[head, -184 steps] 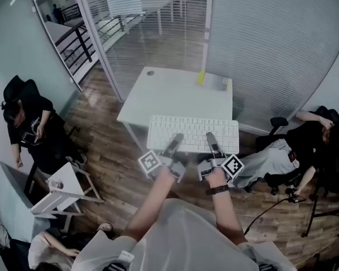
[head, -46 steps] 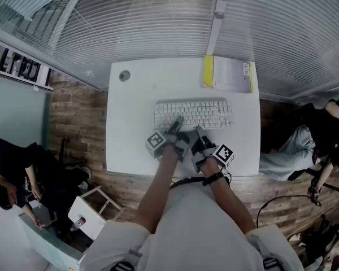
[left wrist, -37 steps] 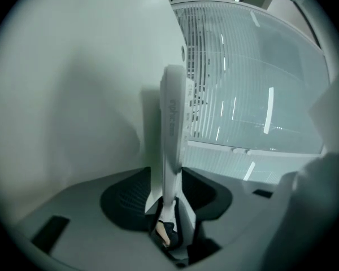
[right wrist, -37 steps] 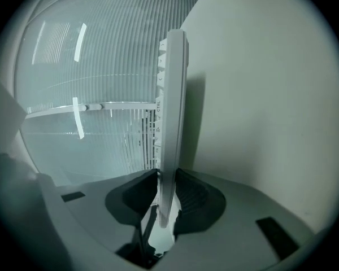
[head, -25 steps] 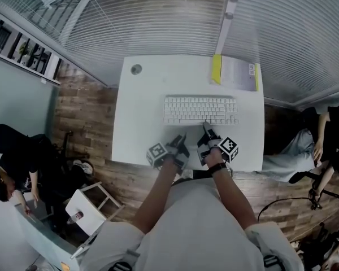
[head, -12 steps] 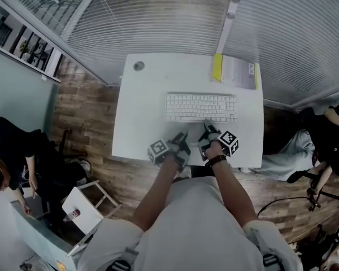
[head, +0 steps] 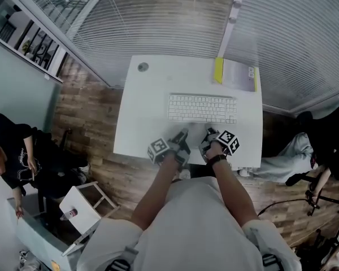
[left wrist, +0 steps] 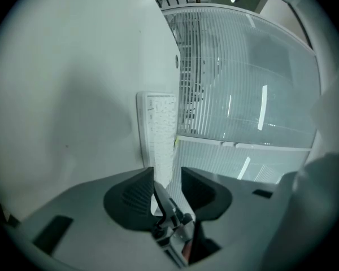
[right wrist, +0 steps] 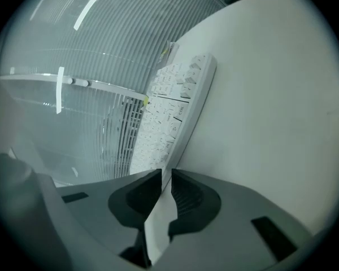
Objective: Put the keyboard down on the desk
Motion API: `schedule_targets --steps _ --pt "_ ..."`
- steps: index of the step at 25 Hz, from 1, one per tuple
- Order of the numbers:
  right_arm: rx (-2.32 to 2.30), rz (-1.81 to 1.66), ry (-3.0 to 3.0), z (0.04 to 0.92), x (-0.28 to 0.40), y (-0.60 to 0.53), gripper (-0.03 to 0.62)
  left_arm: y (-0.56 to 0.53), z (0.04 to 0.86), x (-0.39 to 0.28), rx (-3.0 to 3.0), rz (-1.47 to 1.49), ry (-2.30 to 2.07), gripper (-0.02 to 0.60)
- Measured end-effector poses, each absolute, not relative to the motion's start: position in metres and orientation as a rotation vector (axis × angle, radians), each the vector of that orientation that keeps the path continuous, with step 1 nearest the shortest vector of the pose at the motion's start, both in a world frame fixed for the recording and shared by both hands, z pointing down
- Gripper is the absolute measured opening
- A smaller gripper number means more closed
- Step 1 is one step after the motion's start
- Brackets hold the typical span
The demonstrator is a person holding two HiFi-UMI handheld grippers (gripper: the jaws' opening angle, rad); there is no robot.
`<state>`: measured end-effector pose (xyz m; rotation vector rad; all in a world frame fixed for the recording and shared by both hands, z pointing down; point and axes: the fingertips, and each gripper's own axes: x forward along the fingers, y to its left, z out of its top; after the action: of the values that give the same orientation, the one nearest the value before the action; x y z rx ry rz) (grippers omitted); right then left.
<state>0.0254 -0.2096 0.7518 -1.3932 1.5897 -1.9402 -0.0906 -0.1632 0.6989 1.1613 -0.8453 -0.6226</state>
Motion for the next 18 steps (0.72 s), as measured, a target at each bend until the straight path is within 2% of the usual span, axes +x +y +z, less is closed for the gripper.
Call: schedule_targets --steps 5,8,13,18 --pt "-1.495 -1.779 1.874 0.732 0.035 -0.198 0.057 -0.162 0.69 -0.097 1.285 -0.516 -0.925 0.149" --pt "-1.557 -1.609 2.077 0.708 0.043 -0.197 0.057 -0.169 0.678 -0.105 1.489 -0.338 -1.072 0.118" --pt "-1.687 -1.1 2.48 0.638 0.048 -0.202 0.057 -0.187 0.628 -0.115 1.786 -0.174 -1.233 0.115" --pt "-1.778 -0.596 2.601 0.552 0.058 -0.203 0.05 -0.197 0.558 -0.119 2.129 0.024 -1.45 0.112"
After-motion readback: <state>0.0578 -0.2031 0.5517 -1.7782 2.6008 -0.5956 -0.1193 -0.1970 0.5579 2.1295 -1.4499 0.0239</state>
